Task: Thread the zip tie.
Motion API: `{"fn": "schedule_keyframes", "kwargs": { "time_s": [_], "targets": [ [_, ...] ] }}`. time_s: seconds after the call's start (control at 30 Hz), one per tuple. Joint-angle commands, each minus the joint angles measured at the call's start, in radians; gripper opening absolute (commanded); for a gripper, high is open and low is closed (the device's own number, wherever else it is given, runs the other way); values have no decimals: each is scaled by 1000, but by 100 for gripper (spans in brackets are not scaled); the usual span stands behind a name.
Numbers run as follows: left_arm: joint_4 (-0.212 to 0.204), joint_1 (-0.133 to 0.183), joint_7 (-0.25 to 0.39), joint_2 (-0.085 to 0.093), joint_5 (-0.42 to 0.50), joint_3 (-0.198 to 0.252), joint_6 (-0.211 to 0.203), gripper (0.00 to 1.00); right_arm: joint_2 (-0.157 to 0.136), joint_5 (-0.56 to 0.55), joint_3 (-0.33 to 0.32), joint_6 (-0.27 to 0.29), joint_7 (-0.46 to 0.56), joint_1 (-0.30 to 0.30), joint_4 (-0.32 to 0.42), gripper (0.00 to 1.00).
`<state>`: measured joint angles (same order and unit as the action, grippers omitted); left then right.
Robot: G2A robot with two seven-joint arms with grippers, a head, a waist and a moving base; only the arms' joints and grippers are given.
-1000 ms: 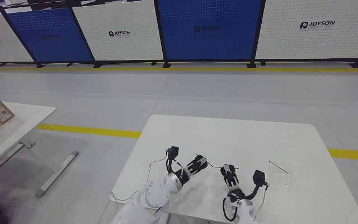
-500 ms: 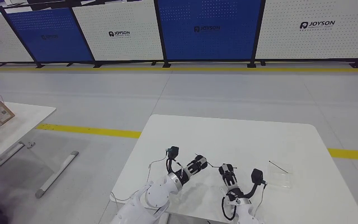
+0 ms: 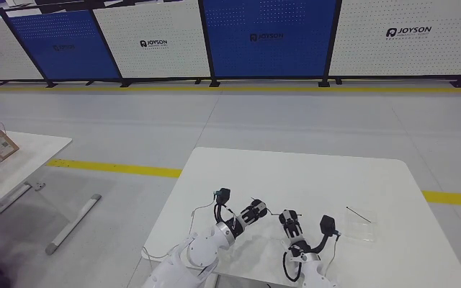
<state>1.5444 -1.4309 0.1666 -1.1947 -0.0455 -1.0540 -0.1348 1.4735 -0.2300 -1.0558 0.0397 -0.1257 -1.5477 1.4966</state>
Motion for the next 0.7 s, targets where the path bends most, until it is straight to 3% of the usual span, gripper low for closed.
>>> {"fn": "schedule_keyframes", "kwargs": {
  "time_s": [0.0, 0.37, 0.67],
  "targets": [
    [0, 0, 0, 0, 0, 0, 0, 0, 1, 3, 2, 8, -6, 1, -8, 0],
    [0, 0, 0, 0, 0, 0, 0, 0, 2, 5, 3, 15, -14, 3, -17, 0],
    [-2, 0, -12, -8, 65, 9, 3, 0, 2, 5, 3, 15, -14, 3, -17, 0]
  ]
}}
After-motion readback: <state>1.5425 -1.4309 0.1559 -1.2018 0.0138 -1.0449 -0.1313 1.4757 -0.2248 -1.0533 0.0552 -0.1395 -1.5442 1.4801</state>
